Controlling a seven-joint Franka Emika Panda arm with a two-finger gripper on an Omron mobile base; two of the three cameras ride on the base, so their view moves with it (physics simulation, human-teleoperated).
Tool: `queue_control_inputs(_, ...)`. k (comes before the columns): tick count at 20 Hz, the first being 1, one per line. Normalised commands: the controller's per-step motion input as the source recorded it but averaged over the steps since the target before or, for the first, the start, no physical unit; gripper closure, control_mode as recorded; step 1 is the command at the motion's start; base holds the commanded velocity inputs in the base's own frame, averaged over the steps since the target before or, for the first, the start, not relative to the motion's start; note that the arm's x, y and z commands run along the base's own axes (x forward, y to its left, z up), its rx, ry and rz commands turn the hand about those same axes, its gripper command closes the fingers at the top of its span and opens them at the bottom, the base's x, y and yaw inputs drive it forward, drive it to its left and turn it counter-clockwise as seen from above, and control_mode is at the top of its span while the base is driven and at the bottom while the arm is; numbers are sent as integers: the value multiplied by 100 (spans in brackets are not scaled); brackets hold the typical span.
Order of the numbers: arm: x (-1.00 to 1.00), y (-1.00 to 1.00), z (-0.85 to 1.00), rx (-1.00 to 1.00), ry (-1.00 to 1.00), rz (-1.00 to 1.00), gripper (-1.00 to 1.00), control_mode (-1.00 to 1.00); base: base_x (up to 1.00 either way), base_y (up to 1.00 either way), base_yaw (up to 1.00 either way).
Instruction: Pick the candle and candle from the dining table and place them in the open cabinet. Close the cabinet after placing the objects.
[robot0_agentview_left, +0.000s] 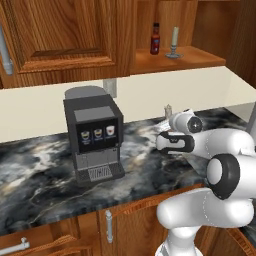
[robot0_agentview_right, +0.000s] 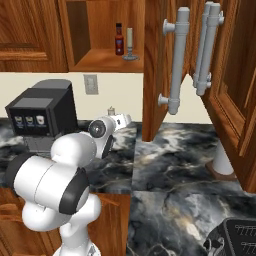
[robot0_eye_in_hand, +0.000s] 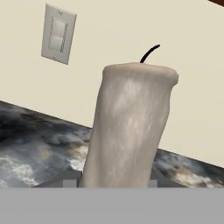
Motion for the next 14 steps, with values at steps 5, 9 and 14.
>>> queue_control_inputs(5,0,0,0,0,0,0,100,100,1,0,1)
queue_control_inputs(9,0,0,0,0,0,0,100,100,0,0,0)
queue_control_inputs(14,0,0,0,0,0,0,100,100,0,0,0)
